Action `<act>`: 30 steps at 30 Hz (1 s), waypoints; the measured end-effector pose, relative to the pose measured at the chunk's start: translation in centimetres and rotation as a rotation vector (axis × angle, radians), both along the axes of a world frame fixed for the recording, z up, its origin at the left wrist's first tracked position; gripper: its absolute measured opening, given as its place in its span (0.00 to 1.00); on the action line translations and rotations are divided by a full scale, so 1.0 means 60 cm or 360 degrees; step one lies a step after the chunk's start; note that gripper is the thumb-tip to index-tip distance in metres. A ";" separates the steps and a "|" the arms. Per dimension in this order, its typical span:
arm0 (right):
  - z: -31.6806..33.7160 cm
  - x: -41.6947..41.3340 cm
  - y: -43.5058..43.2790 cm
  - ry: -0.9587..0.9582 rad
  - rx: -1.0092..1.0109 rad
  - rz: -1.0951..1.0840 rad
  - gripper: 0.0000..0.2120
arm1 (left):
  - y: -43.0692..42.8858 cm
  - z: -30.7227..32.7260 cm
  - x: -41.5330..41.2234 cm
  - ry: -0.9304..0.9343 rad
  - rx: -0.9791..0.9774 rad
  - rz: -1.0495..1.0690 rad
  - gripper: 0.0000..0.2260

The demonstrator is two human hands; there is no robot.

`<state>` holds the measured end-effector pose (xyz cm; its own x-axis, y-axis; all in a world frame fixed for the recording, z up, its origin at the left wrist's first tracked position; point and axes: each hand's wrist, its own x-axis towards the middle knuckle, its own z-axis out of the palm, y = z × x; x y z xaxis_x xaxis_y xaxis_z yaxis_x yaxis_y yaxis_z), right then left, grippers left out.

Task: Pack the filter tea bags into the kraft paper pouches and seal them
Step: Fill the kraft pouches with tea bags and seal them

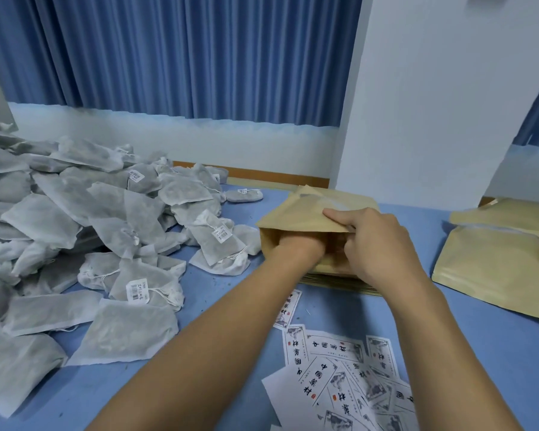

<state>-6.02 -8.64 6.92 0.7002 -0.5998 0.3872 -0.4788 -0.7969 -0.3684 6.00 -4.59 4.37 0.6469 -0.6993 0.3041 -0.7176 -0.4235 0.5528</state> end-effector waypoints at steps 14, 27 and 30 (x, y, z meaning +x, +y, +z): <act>-0.018 0.009 0.000 0.0055 -0.0026 -0.0155 0.36 | 0.167 -0.061 -0.024 -0.1025 -0.0937 -0.0201 0.08; -0.018 0.012 -0.001 0.0099 -0.0065 -0.0144 0.36 | 0.216 -0.117 0.132 -0.0015 -0.0360 0.0726 0.15; -0.017 0.012 -0.001 0.0103 -0.0060 -0.0146 0.35 | 0.209 -0.091 0.093 0.0003 -0.0884 0.0734 0.20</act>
